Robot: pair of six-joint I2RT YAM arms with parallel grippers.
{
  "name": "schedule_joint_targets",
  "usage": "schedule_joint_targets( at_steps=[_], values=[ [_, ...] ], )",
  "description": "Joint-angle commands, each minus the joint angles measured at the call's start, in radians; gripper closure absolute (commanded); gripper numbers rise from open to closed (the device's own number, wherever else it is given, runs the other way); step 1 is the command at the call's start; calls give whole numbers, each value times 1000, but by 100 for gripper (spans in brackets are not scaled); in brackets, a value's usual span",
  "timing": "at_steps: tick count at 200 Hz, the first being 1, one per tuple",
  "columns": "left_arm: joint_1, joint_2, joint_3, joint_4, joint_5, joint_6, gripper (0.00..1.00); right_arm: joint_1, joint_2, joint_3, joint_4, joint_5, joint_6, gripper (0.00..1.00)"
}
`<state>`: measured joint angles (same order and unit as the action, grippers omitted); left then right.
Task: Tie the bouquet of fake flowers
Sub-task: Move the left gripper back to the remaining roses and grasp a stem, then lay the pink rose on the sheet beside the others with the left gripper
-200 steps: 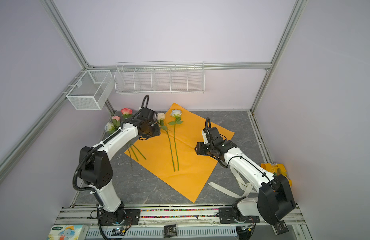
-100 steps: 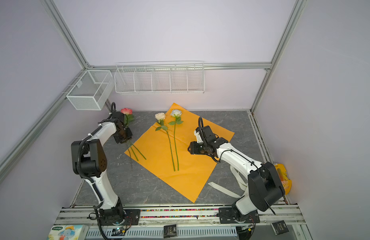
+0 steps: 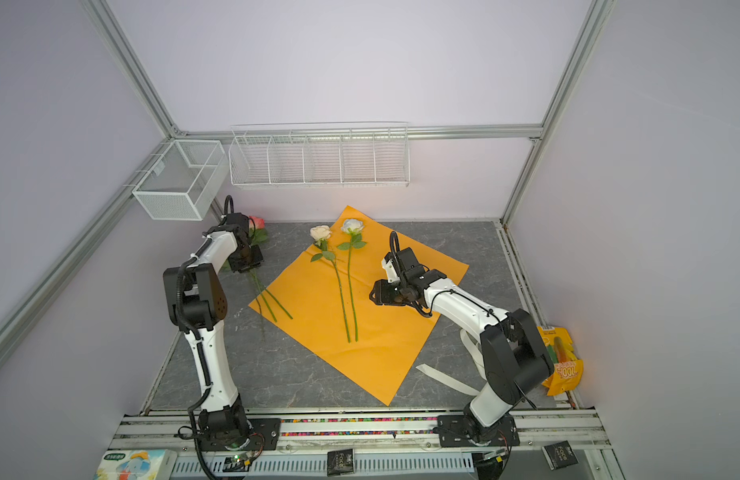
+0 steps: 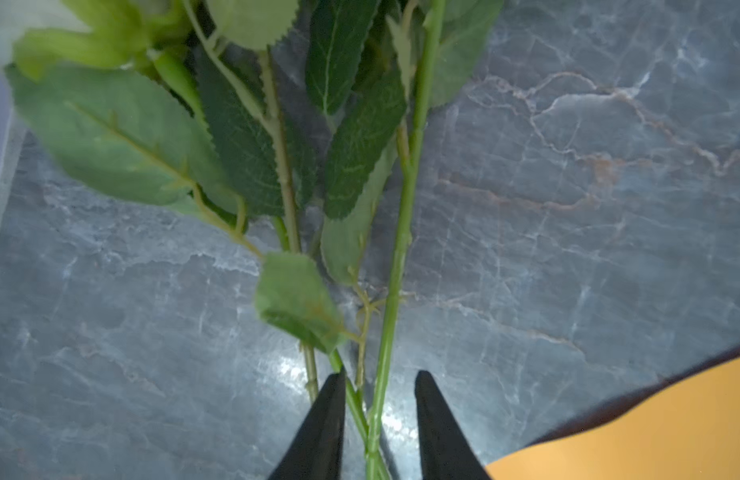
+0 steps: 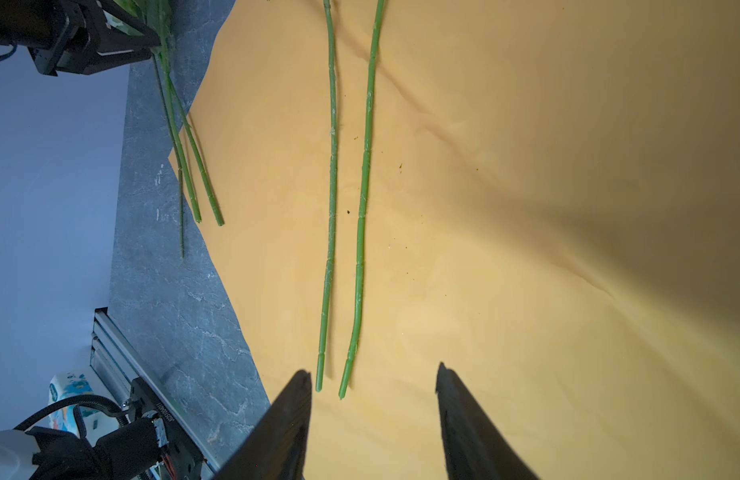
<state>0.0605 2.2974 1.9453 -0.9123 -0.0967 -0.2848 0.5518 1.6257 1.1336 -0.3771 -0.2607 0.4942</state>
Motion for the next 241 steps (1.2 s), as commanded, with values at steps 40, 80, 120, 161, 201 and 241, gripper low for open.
schedule_joint_targets(
  at_steps=[40, 80, 120, 161, 201, 241],
  values=[
    [9, 120, 149, -86, 19, 62, 80, 6, 39, 48, 1, -19, 1, 48],
    [9, 148, 182, -121, 69, 82, 91, 6, 34, 48, -5, -15, 4, 48],
    [-1, 46, 122, -83, 178, 102, 100, 6, 0, 38, -12, 0, 4, 48],
    [-64, -87, 80, -110, 214, 61, 100, 5, -68, -2, -21, 35, 8, 48],
    [-244, -298, -202, 35, 227, -98, 100, -1, -197, -62, -76, 162, 5, 48],
    [-475, -376, -389, 287, 352, -274, 100, -37, -302, -115, -142, 243, 27, 48]
  ],
)
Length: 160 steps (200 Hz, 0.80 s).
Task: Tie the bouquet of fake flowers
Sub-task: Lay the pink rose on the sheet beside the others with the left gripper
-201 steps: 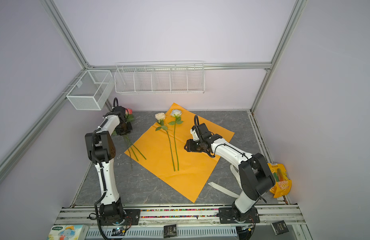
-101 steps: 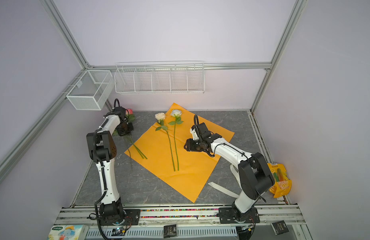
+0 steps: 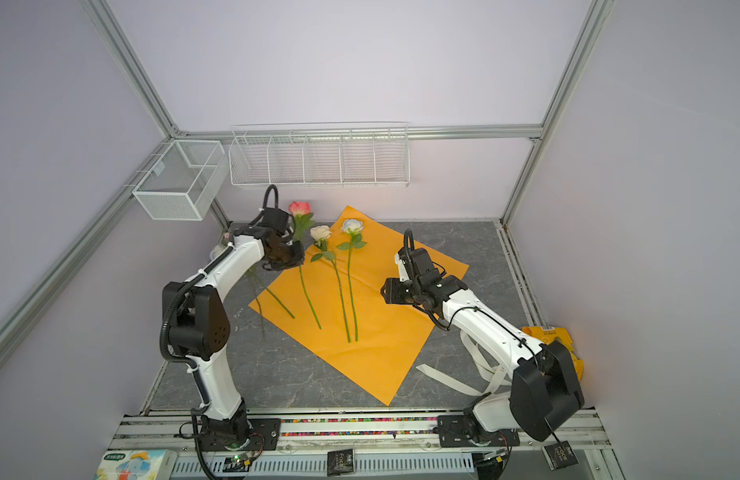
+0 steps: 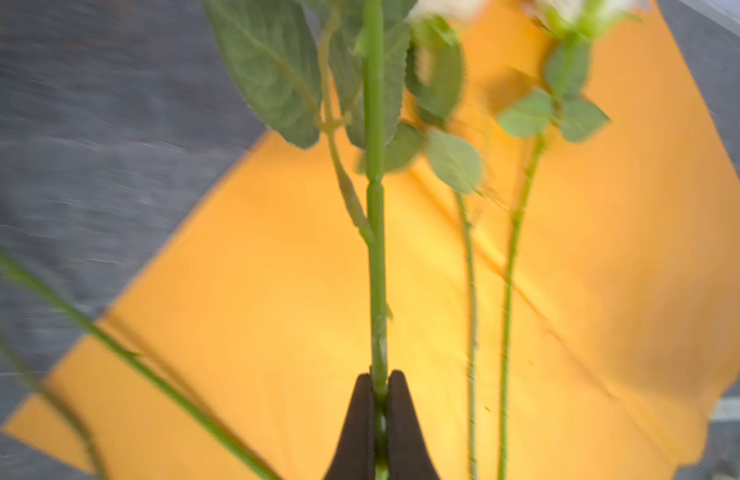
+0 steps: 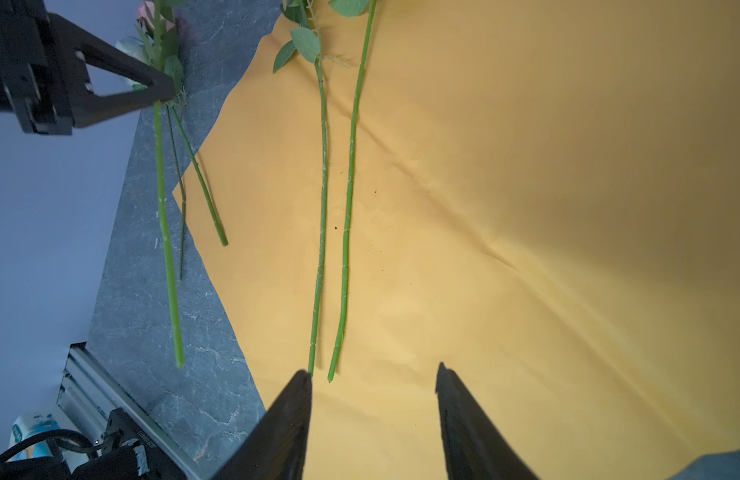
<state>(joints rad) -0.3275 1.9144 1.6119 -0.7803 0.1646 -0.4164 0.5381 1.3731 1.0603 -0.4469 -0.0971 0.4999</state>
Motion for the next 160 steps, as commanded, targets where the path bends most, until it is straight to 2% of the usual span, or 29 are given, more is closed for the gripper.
schedule_joint_targets(
  at_steps=[1, 20, 51, 71, 120, 160],
  values=[
    [-93, 9, -54, 156, 90, -147, 100, -24, -52, -44, -74, 80, 22, 48],
    [-199, 74, -12, 178, 99, -169, 100, -49, -102, -70, -99, 94, 20, 48],
    [-283, 193, 89, 209, 95, -195, 100, -85, -160, -96, -122, 88, 15, 48],
    [-290, 283, 183, 192, 111, -193, 100, -96, -179, -108, -129, 87, 12, 48],
    [-296, 460, 409, 55, 64, -126, 100, -104, -170, -128, -118, 70, 17, 48],
    [-297, 513, 451, 19, 20, -103, 99, -107, -151, -123, -111, 65, 12, 48]
  ],
)
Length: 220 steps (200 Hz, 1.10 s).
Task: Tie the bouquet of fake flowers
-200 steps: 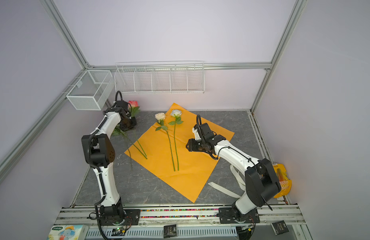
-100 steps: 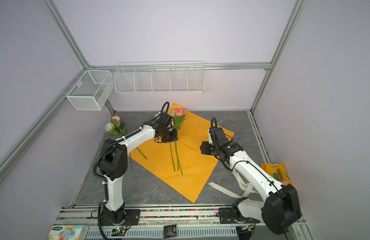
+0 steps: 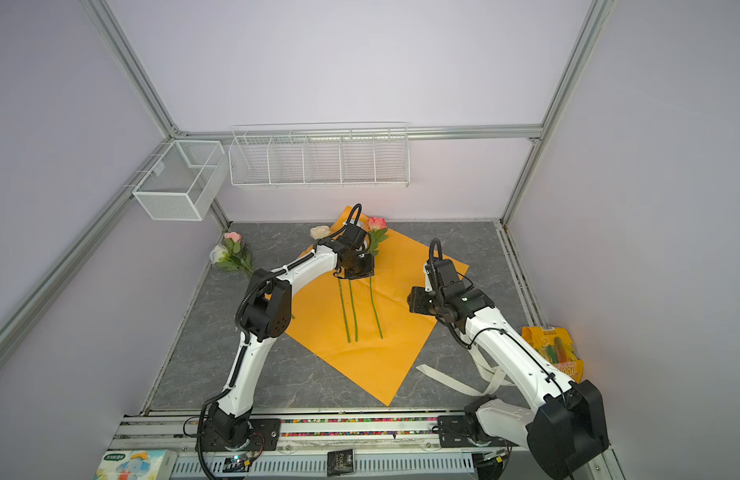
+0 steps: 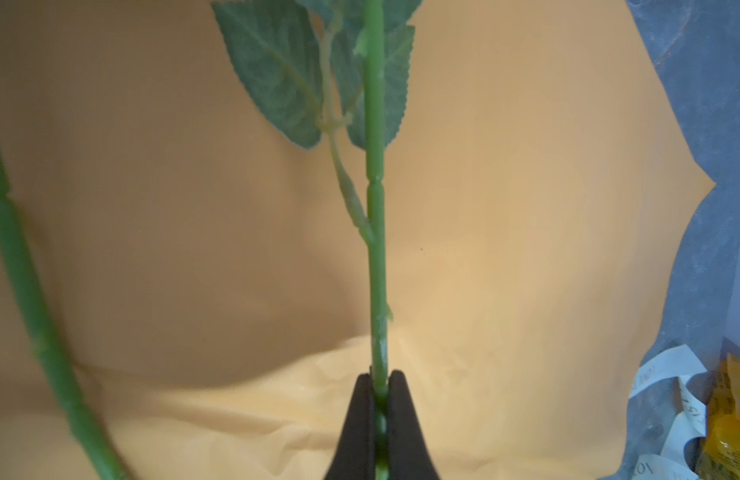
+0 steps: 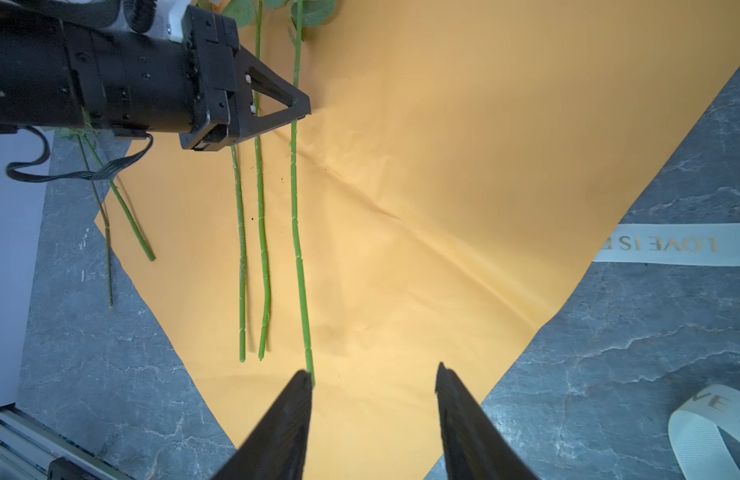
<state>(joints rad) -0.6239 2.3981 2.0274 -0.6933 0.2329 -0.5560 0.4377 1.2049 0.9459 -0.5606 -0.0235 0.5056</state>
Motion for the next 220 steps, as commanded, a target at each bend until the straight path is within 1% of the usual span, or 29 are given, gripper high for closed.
schedule_joint_targets(
  at_steps=[1, 14, 28, 43, 58, 72, 87, 100, 112, 119, 137, 142, 156, 168, 176, 196, 217, 220],
  values=[
    [-1, 31, 37, -69, -51, 38, 99, -8, 17, -9, 2, -9, 7, 48],
    [0, 35, 44, -86, -66, 52, 97, -8, 23, -8, 5, -11, 5, 48],
    [0, 45, 56, -105, -46, 59, 97, -8, 29, -5, 7, -15, 5, 48],
    [-2, 47, 51, -112, -42, 59, 90, -9, 31, -4, 10, -16, 5, 48],
    [-5, 41, 42, -119, -76, 69, 88, -9, 31, -1, 11, -18, 6, 48],
    [-6, 29, 42, -127, -78, 81, 78, -8, 28, 0, 10, -22, 7, 48],
    [-6, -1, 37, -132, -79, 93, 76, -9, 21, 0, 9, -24, 7, 48],
    [-5, -41, 40, -154, -82, 104, 73, -9, 18, 0, 8, -27, 5, 48],
    [-5, -105, 18, -170, -105, 115, 72, -9, 16, 0, 12, -35, 1, 48],
    [-5, -164, -30, -147, -126, 123, 71, -9, 15, -2, 24, -50, -4, 48],
    [15, -338, -199, -66, -175, 120, 64, -8, 20, -9, 80, -114, -11, 47],
    [30, -381, -247, -45, -193, 111, 63, -8, 28, -10, 97, -144, -15, 47],
    [95, -482, -379, -11, -236, 85, 63, 1, 60, -1, 150, -212, -20, 47],
    [176, -534, -476, 5, -256, 73, 63, 26, 102, 28, 171, -240, -35, 47],
    [241, -551, -521, 3, -248, 64, 63, 51, 135, 52, 175, -242, -49, 47],
    [411, -553, -580, -24, -222, 68, 65, 104, 218, 120, 173, -237, -71, 47],
    [553, -549, -600, -34, -217, 103, 66, 150, 302, 188, 177, -241, -79, 47],
    [562, -547, -600, -34, -217, 112, 66, 154, 310, 193, 177, -242, -80, 47]
  ],
)
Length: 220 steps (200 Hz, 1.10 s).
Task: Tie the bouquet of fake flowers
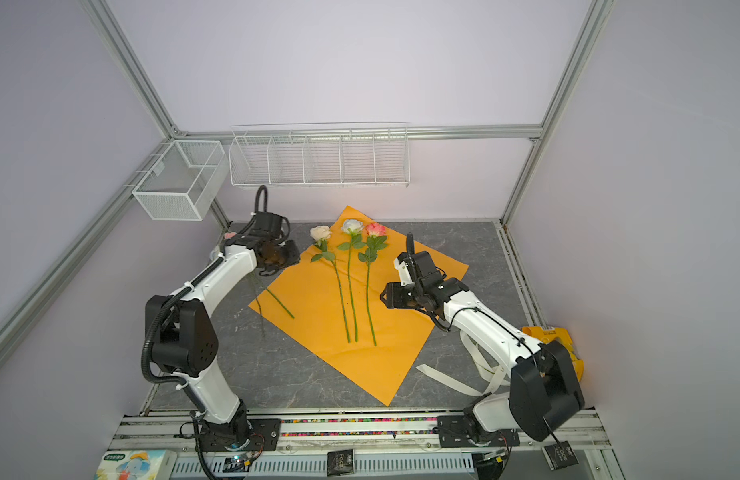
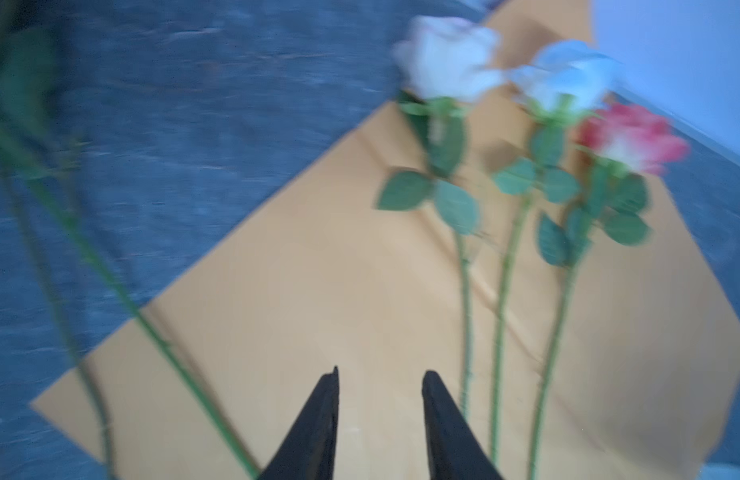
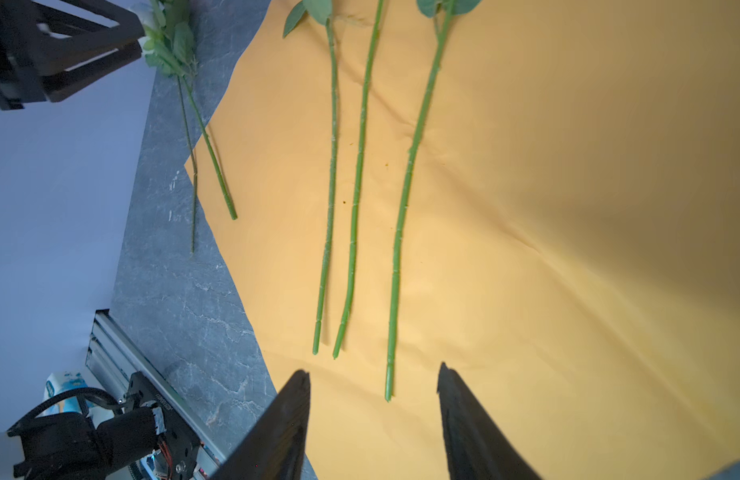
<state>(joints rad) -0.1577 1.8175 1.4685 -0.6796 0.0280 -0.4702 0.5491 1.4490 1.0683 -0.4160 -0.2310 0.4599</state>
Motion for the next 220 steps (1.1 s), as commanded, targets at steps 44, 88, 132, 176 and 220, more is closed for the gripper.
schedule_joint_targets(
  at_steps=[44, 88, 132, 176, 220],
  values=[
    [235, 137, 23, -109, -89, 112, 69, 88, 189, 156, 42, -48, -28, 47],
    [242, 241, 94, -148, -148, 143, 75, 106, 275, 199, 62, -85, -15, 47],
    [243, 304, 150, -137, -124, 151, 75, 107, 334, 242, 69, -114, -6, 47],
    [244, 341, 165, -133, -118, 170, 77, 135, 421, 311, 117, -191, 41, 47],
    [244, 351, 159, -130, -100, 184, 95, 162, 442, 349, 112, -176, 55, 47]
  ],
)
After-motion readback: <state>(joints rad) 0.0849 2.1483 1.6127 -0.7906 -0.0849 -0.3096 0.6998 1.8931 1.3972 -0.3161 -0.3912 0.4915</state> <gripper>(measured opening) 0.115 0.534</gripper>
